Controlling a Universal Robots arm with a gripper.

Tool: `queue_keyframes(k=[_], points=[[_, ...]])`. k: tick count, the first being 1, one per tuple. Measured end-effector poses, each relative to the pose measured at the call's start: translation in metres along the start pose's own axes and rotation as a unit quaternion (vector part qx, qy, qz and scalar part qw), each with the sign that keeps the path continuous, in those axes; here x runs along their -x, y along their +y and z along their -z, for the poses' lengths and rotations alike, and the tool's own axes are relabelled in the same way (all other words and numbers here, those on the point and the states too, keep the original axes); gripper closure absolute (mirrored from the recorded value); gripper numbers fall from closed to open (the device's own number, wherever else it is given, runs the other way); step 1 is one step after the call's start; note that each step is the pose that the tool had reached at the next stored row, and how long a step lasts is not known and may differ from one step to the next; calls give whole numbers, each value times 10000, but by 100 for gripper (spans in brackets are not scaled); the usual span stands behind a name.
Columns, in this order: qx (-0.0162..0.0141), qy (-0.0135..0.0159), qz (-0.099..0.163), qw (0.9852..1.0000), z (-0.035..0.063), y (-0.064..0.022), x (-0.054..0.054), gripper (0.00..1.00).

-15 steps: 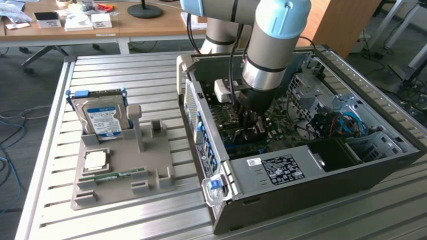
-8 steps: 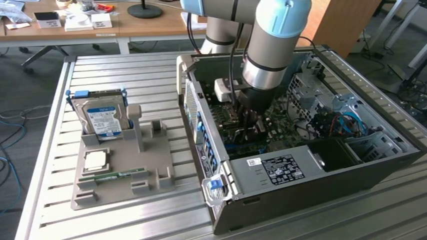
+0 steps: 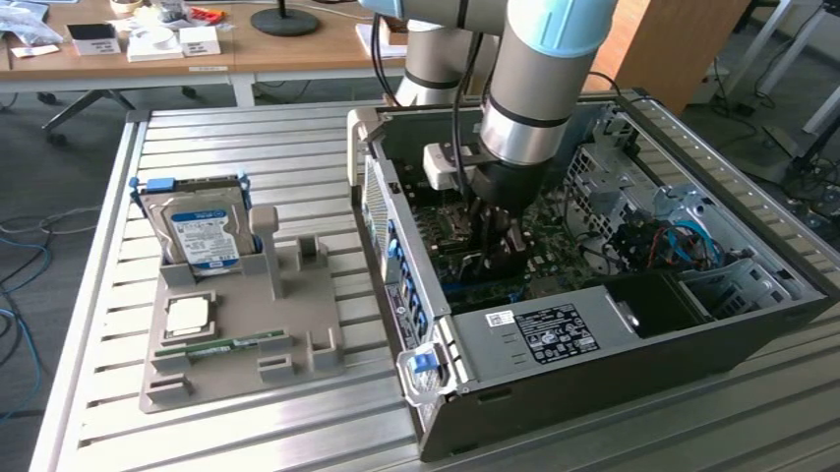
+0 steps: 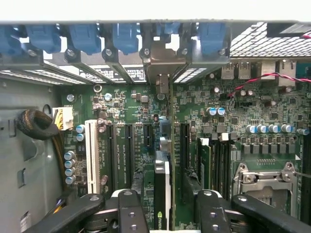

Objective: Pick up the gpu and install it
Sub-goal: 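Insert the gpu into the slot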

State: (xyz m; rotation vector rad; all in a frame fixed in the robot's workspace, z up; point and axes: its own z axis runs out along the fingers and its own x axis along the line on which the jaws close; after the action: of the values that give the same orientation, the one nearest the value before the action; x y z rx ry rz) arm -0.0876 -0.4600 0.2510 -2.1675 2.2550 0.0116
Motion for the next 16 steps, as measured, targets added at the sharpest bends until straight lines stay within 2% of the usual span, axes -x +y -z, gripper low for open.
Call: queue_keyframes(k=[4, 14, 16], points=[[0, 0, 0, 10000, 52, 0, 1, 54], [0, 0, 0, 10000, 273, -1, 5, 54], [-1, -1, 0, 10000, 280, -1, 5, 54]])
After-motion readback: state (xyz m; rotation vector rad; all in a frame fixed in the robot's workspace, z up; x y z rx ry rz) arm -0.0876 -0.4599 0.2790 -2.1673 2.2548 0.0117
